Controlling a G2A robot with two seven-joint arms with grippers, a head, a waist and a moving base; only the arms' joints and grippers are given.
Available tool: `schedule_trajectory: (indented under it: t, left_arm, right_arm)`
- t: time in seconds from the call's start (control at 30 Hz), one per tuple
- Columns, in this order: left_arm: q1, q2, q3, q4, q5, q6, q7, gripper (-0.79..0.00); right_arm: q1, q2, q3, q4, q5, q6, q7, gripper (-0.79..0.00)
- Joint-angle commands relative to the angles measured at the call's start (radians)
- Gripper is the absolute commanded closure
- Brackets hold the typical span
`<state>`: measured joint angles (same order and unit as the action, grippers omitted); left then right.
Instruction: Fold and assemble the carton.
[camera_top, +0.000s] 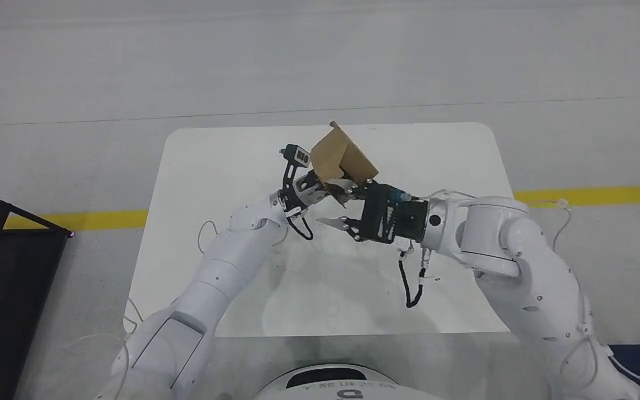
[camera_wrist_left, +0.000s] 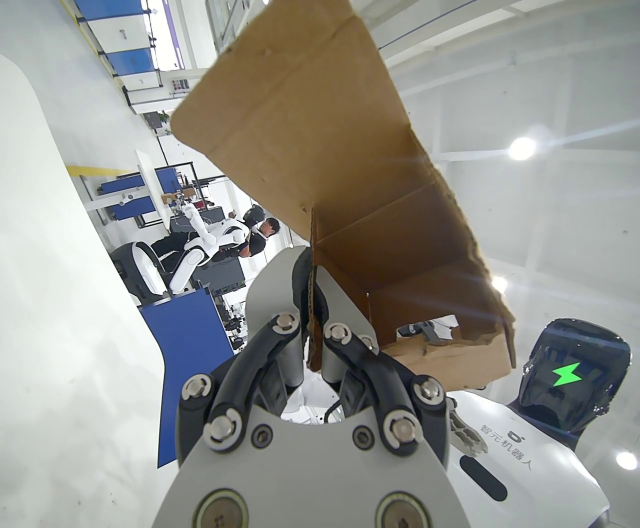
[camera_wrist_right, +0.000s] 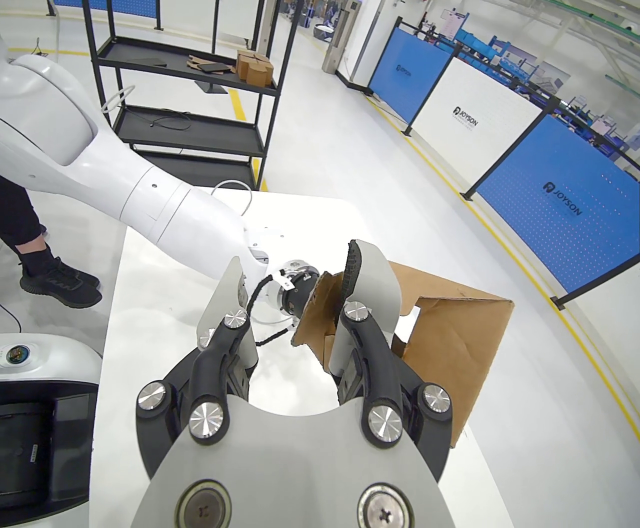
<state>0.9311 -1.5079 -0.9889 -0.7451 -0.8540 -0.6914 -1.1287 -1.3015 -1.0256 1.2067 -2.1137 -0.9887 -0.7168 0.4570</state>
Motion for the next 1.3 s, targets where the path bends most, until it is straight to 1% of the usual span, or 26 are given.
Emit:
schedule_trajectory:
  t: [0.0, 0.17, 0.3, 0.37, 0.5, 0.57, 0.63, 0.7, 0.77, 0.8, 0.83, 0.87, 0.97, 1.07, 1.27]
  left_arm:
    - [0.002, 0.0, -0.002, -0.008, 0.003, 0.0, 0.0, 0.0]
    - [0.01, 0.002, -0.008, -0.028, 0.012, 0.001, -0.001, 0.0]
    - [0.017, 0.004, -0.014, -0.041, 0.005, 0.006, -0.006, 0.0]
    - [0.019, 0.005, -0.017, -0.046, 0.003, 0.009, -0.009, 0.0]
    - [0.025, 0.005, -0.024, -0.057, -0.013, 0.016, -0.017, 0.0]
    - [0.027, 0.005, -0.027, -0.06, -0.013, 0.018, -0.018, 0.0]
    - [0.028, 0.005, -0.029, -0.062, -0.012, 0.019, -0.019, 0.0]
    - [0.029, 0.006, -0.029, -0.063, -0.008, 0.02, -0.02, 0.0]
    - [0.03, 0.005, -0.03, -0.066, -0.007, 0.021, -0.021, 0.0]
    - [0.03, 0.005, -0.03, -0.066, -0.007, 0.021, -0.021, 0.0]
    - [0.031, 0.005, -0.031, -0.067, -0.007, 0.021, -0.021, 0.0]
    - [0.031, 0.005, -0.031, -0.067, -0.006, 0.022, -0.022, 0.0]
    - [0.033, 0.005, -0.033, -0.071, -0.007, 0.023, -0.023, 0.0]
    - [0.034, 0.005, -0.034, -0.075, -0.006, 0.025, -0.025, 0.0]
    - [0.037, 0.006, -0.037, -0.081, 0.0, 0.028, -0.028, 0.0]
  right_arm:
    - [0.006, -0.001, 0.001, 0.012, 0.023, 0.024, 0.005, -0.394]
    - [0.018, -0.001, 0.032, 0.041, 0.109, 0.065, 0.0, -0.329]
    - [0.008, 0.003, 0.056, 0.034, 0.118, 0.073, 0.007, -0.336]
    - [-0.001, 0.005, 0.067, 0.026, 0.115, 0.067, 0.009, -0.351]
    - [-0.021, 0.009, 0.094, 0.009, 0.096, 0.073, 0.004, -0.357]
    - [-0.028, 0.011, 0.109, -0.014, 0.059, 0.076, -0.012, -0.363]
    - [-0.042, 0.01, 0.127, -0.043, -0.035, 0.098, -0.097, -0.366]
    - [-0.071, 0.009, 0.121, -0.054, -0.12, 0.112, -0.165, -0.391]
    - [-0.092, 0.008, 0.117, -0.059, -0.194, 0.157, -0.2, -0.422]
    - [-0.099, 0.007, 0.109, -0.057, -0.213, 0.166, -0.209, -0.499]
    - [-0.102, 0.006, 0.103, -0.054, -0.228, 0.172, -0.211, -0.545]
    - [-0.102, 0.006, 0.098, -0.051, -0.237, 0.178, -0.209, -0.579]
    - [-0.097, 0.004, 0.087, -0.046, -0.241, 0.18, -0.193, -0.637]
    - [-0.092, 0.002, 0.083, -0.042, -0.237, 0.2, -0.172, -0.653]
    - [-0.088, -0.002, 0.089, -0.033, -0.184, 0.237, -0.161, -0.622]
